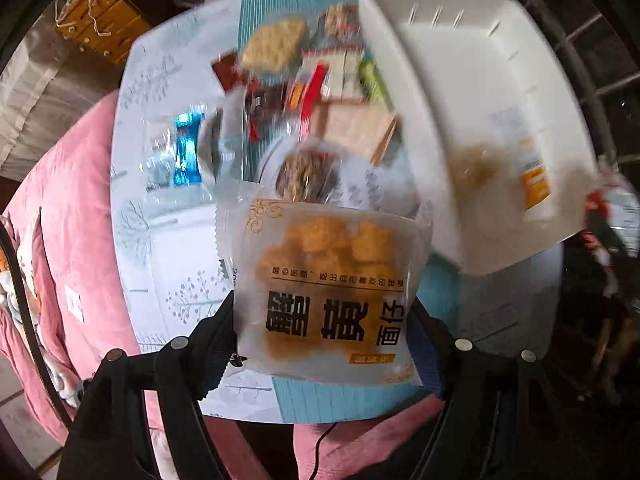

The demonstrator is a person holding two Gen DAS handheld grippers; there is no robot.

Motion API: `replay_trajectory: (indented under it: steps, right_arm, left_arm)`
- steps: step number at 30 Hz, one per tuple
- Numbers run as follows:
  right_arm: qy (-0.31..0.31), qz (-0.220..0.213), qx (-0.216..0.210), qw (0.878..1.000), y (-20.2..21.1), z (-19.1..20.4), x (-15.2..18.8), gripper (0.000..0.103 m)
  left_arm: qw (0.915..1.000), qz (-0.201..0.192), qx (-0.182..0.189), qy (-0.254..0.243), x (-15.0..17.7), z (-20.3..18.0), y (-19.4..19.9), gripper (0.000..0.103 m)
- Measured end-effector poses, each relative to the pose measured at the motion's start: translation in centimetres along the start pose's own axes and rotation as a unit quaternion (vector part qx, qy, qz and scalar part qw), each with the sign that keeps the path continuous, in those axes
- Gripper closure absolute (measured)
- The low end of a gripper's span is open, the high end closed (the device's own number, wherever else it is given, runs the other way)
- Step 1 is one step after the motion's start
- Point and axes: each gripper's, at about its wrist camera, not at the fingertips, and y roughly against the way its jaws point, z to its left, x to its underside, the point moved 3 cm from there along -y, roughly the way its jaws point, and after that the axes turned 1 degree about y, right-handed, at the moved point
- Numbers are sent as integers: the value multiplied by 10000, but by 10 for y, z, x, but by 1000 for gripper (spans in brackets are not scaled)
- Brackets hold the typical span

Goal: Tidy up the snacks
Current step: 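Lower both snacks into the white tray and open both tools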

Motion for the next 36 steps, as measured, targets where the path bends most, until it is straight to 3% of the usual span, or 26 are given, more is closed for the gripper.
replay_trajectory:
  steps: [7, 15, 23, 28, 36]
  right_arm:
    - [33, -63, 29, 10000, -11, -9, -14, 44]
    - [-12, -120, -180, 9998, -27, -17, -28, 43]
    - [-160, -85, -194, 9996, -37, -23, -33, 41]
    - [-353, -254, -31, 9991, -35, -29, -35, 20]
    - [-451, -253, 145, 9986, -33, -33, -33, 20]
  left_arm:
    - [9982, -579, 99, -108, -23, -30, 54, 26]
    - [9945, -949, 337, -286, -69, -66, 76, 26]
    - [9891, -1132, 831, -433, -114, -106, 64, 26]
    - [9856, -1145, 1195, -339, -135, -124, 47, 19]
    - [9813, -1179, 1479, -358, -141, -134, 44, 16]
